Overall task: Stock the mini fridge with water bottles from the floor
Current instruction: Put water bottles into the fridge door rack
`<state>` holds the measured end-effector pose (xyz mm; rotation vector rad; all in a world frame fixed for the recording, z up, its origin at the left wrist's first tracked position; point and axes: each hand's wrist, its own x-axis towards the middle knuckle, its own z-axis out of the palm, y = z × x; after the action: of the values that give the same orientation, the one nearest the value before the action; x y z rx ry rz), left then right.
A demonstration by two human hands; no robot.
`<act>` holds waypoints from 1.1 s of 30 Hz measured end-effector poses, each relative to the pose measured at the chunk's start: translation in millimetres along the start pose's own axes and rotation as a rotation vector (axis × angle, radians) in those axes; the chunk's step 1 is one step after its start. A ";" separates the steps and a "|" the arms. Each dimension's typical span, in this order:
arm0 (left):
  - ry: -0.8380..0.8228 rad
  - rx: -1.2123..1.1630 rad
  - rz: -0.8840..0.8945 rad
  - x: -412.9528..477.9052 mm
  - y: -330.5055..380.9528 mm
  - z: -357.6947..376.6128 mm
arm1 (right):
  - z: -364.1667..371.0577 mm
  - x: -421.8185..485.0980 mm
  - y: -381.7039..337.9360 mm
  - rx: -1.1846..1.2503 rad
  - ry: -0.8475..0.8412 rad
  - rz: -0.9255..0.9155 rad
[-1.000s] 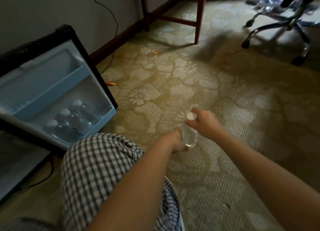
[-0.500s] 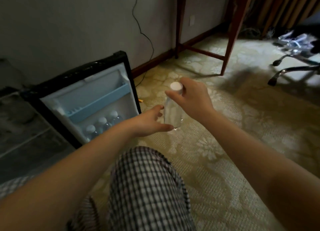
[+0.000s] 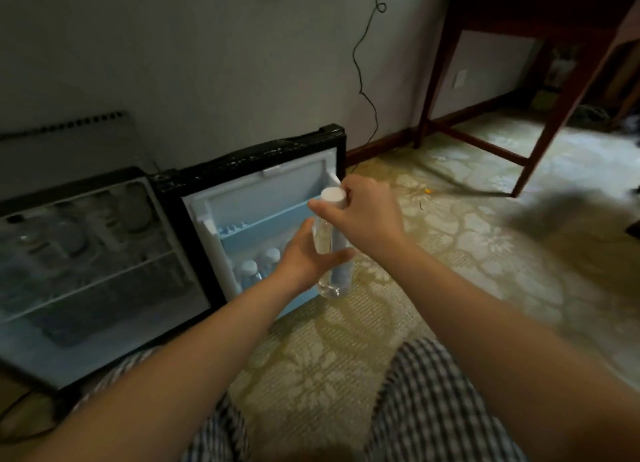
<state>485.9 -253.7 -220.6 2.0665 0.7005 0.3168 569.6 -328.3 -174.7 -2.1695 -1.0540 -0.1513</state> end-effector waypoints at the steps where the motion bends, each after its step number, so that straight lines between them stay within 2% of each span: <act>1: 0.007 0.005 -0.007 1.1 -0.5 -2.3 | 6.2 2.7 -1.0 -0.006 -0.011 -0.002; 7: -0.004 0.028 -0.089 26.7 -30.9 -14.9 | 47.2 24.3 5.8 0.093 -0.047 0.026; 11: -0.022 0.025 -0.137 53.2 -52.9 -20.7 | 74.8 42.4 19.0 0.164 -0.161 0.056; 14: -0.062 0.076 -0.124 74.1 -69.5 -16.1 | 96.8 48.3 36.1 0.106 -0.235 0.124; 21: -0.140 0.131 -0.113 117.2 -90.0 8.5 | 121.9 67.2 68.1 -0.006 -0.229 0.227; 25: -0.124 0.313 -0.112 138.9 -98.5 15.1 | 134.0 76.1 81.5 -0.039 -0.265 0.262; 29: -0.150 0.213 -0.116 153.6 -103.1 26.8 | 141.2 82.2 92.2 -0.099 -0.304 0.283; 33: -0.187 0.216 -0.113 164.8 -107.3 37.5 | 143.9 86.5 107.9 -0.092 -0.315 0.321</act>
<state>598.0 -135.7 -337.3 2.2142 0.7599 -0.0173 677.6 -225.0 -307.0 -2.4679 -0.8596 0.3036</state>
